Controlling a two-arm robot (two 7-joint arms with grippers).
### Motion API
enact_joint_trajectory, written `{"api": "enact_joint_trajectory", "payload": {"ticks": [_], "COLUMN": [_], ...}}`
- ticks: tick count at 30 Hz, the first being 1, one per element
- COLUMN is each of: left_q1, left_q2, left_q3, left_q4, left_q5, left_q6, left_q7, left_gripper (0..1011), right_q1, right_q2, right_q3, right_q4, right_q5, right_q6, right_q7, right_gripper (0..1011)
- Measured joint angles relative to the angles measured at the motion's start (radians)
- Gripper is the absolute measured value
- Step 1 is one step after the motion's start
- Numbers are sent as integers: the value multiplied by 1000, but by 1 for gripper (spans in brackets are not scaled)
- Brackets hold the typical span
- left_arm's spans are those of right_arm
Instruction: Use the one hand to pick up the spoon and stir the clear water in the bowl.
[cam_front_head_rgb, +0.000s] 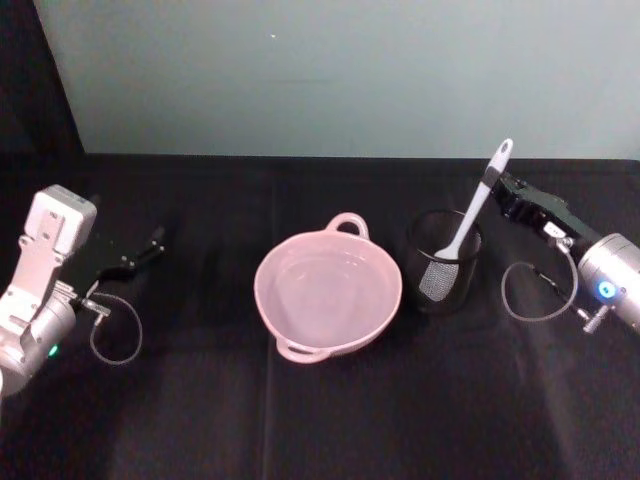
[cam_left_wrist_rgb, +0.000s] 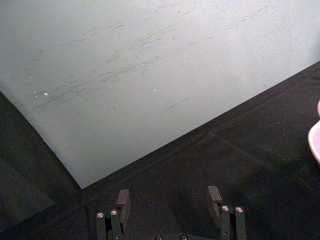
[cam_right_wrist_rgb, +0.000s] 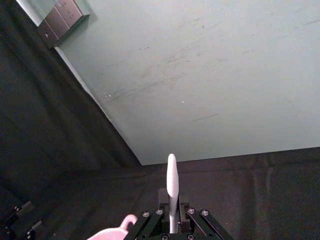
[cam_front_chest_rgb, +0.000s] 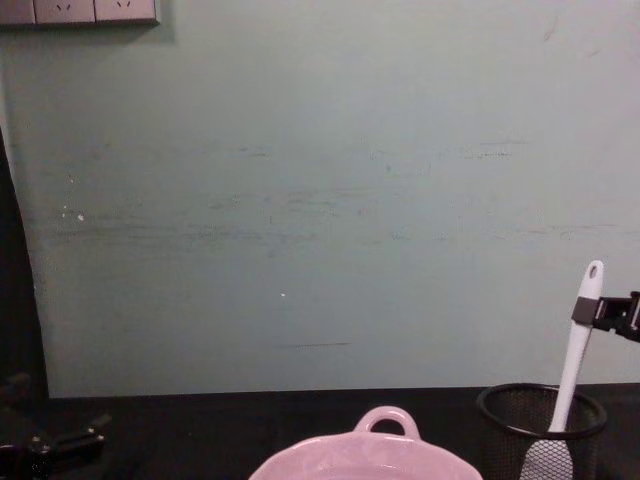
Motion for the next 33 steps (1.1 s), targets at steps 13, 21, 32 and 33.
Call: {"api": "enact_joint_trajectory", "payload": {"ticks": [13, 21, 32, 33], "left_q1": [0, 0, 0, 0], "left_q2": [0, 0, 0, 0], "left_q3": [0, 0, 0, 0], "left_q4": [0, 0, 0, 0], "left_q5": [0, 0, 0, 0], "left_q6": [0, 0, 0, 0], "left_q7": [0, 0, 0, 0], "left_gripper": [1011, 1011, 1011, 1011], "right_q1": [13, 12, 11, 11], "right_q2": [13, 12, 11, 11], "right_q3": [-28, -27, -25, -25], "right_q4": [34, 32, 29, 29], "right_q5": [33, 31, 29, 28], "right_q6": [-19, -19, -18, -18], "right_q7": [17, 16, 14, 14], "right_gripper": [110, 112, 414, 477]}}
